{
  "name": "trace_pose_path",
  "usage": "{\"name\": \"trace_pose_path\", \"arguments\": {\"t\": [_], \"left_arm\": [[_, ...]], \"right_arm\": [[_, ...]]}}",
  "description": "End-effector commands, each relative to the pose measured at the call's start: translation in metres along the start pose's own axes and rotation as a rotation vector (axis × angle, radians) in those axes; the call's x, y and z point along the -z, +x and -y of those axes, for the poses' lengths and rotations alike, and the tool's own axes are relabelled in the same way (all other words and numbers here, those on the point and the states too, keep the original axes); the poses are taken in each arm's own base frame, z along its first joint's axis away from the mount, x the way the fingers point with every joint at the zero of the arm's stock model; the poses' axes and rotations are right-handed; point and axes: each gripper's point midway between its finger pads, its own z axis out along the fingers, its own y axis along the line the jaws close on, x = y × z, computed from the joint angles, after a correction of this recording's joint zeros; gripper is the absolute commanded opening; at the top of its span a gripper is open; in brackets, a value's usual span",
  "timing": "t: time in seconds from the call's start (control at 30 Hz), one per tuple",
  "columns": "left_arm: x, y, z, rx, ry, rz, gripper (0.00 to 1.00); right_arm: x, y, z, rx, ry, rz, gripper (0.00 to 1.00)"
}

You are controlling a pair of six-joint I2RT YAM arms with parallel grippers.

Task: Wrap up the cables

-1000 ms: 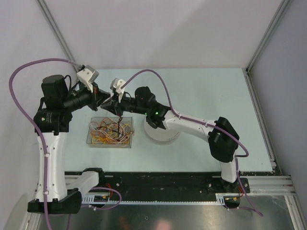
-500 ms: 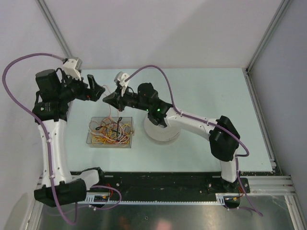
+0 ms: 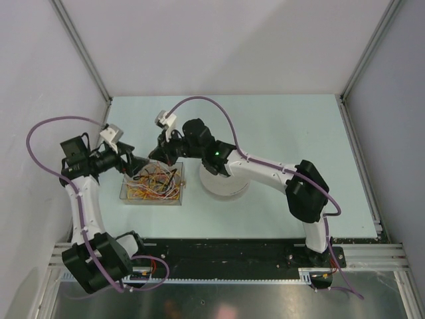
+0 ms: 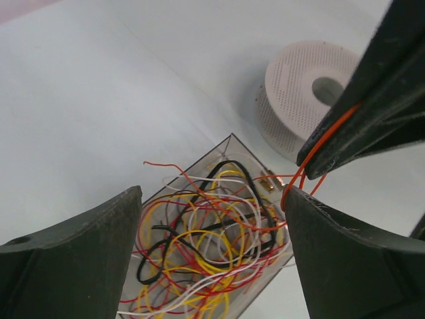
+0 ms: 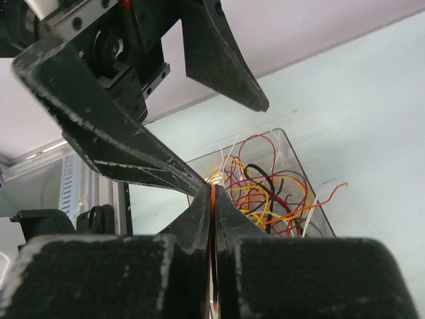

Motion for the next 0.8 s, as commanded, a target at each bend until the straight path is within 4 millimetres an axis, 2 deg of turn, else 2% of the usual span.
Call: {"name": "trace_pose_path", "arguments": {"t": [0.0,0.07,0.17,0.3,0.4,0.5,0.57,0.63,0.7,0.77], "left_arm": [[0.003,0.056,-0.024,-0.179,-0.062,-0.133,0.93],[0.002,0.057,-0.026,-0.162,-0.055,-0.127,0.97],[0.005,0.030,-0.031,-0.135,-0.060,-0.076,0.99],[0.017,-0.037,-0.025,-0.154,-0.066,0.029,1.00],[0.030,-0.088,-0.008,-0.181,-0.057,0.107,0.99],[0.041,-0.123,0.015,-0.183,-0.024,0.167,0.99],[0.047,-0.135,0.031,-0.186,0.003,0.195,0.99],[0.050,-0.139,0.042,-0.174,0.010,0.206,0.99],[0.050,-0.133,0.037,-0.132,-0.031,0.194,0.99],[0.046,-0.117,0.016,-0.086,-0.109,0.169,0.99]], "right_arm": [[0.043,-0.179,-0.012,0.140,0.023,0.477,0.00],[0.044,-0.180,-0.011,0.146,0.027,0.478,0.00],[0.043,-0.173,-0.007,0.152,0.038,0.455,0.00],[0.041,-0.145,0.000,0.156,0.046,0.391,0.00],[0.038,-0.119,0.003,0.171,0.047,0.337,0.00],[0.037,-0.099,0.006,0.185,0.050,0.297,0.00],[0.036,-0.094,0.007,0.190,0.055,0.286,0.00],[0.037,-0.099,0.009,0.199,0.061,0.297,0.00],[0.040,-0.111,0.012,0.202,0.075,0.325,0.00],[0.045,-0.131,0.014,0.199,0.084,0.369,0.00]]}}
